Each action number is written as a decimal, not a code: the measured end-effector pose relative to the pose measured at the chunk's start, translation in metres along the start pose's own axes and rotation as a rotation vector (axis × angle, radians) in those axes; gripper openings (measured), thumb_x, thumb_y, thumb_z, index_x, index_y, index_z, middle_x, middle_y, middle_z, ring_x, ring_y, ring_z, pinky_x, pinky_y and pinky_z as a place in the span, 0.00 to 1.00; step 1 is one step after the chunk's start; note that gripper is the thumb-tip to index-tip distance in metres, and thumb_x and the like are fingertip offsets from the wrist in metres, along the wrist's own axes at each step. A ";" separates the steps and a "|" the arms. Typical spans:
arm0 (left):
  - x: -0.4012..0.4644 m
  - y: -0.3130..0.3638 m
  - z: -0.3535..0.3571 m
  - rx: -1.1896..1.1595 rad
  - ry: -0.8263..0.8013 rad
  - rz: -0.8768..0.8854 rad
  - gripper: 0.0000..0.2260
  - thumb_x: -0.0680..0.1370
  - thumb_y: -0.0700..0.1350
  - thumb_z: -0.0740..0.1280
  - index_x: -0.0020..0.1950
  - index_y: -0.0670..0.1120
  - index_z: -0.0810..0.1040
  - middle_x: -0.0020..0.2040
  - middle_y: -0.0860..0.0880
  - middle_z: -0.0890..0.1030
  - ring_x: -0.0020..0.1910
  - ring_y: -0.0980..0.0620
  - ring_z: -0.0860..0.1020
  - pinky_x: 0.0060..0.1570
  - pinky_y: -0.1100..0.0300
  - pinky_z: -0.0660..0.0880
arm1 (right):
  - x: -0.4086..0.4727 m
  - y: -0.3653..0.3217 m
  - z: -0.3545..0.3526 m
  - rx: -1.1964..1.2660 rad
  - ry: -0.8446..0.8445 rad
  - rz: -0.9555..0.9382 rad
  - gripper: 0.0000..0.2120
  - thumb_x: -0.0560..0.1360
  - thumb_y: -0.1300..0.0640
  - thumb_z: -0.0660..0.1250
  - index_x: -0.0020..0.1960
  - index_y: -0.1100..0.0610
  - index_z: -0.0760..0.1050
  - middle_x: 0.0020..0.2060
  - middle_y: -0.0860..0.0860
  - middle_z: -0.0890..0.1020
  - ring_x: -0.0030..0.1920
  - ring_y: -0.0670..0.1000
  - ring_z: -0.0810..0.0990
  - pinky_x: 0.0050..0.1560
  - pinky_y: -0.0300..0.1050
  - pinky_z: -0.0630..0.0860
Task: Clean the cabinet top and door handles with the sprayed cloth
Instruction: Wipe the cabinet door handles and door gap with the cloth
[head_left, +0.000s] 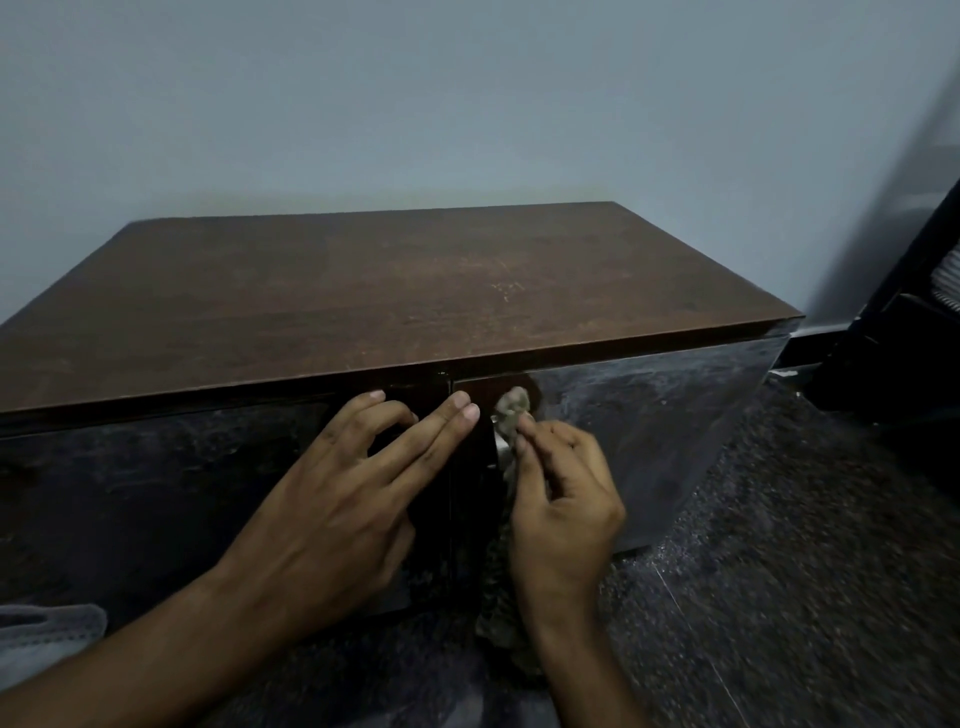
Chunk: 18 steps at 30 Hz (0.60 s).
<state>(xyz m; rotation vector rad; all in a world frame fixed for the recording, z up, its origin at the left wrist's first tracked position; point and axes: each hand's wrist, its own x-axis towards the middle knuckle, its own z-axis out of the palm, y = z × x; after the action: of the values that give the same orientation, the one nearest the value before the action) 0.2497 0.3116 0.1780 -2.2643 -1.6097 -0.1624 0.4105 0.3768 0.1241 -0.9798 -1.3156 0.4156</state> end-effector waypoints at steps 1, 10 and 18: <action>0.000 0.000 0.000 0.001 0.006 -0.002 0.42 0.69 0.43 0.67 0.81 0.45 0.52 0.81 0.52 0.58 0.65 0.46 0.71 0.75 0.47 0.60 | -0.006 0.007 -0.001 0.016 -0.016 0.079 0.11 0.73 0.71 0.71 0.52 0.60 0.84 0.46 0.49 0.82 0.48 0.41 0.81 0.48 0.26 0.74; -0.001 0.000 -0.001 0.020 -0.003 -0.001 0.42 0.69 0.43 0.66 0.81 0.44 0.53 0.81 0.50 0.58 0.65 0.45 0.72 0.74 0.45 0.61 | -0.051 0.018 0.028 0.092 0.023 0.596 0.15 0.69 0.66 0.76 0.37 0.47 0.79 0.36 0.51 0.84 0.37 0.43 0.82 0.36 0.29 0.75; -0.001 -0.001 -0.001 0.009 0.007 -0.002 0.42 0.70 0.43 0.66 0.82 0.45 0.52 0.81 0.51 0.57 0.65 0.46 0.71 0.76 0.47 0.59 | -0.033 0.021 0.022 0.153 0.206 0.664 0.12 0.70 0.64 0.75 0.39 0.47 0.81 0.37 0.48 0.85 0.38 0.45 0.84 0.40 0.38 0.80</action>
<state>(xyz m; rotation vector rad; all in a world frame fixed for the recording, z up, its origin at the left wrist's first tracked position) 0.2490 0.3112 0.1785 -2.2535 -1.6061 -0.1632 0.3874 0.3716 0.0856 -1.2807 -0.7352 0.8801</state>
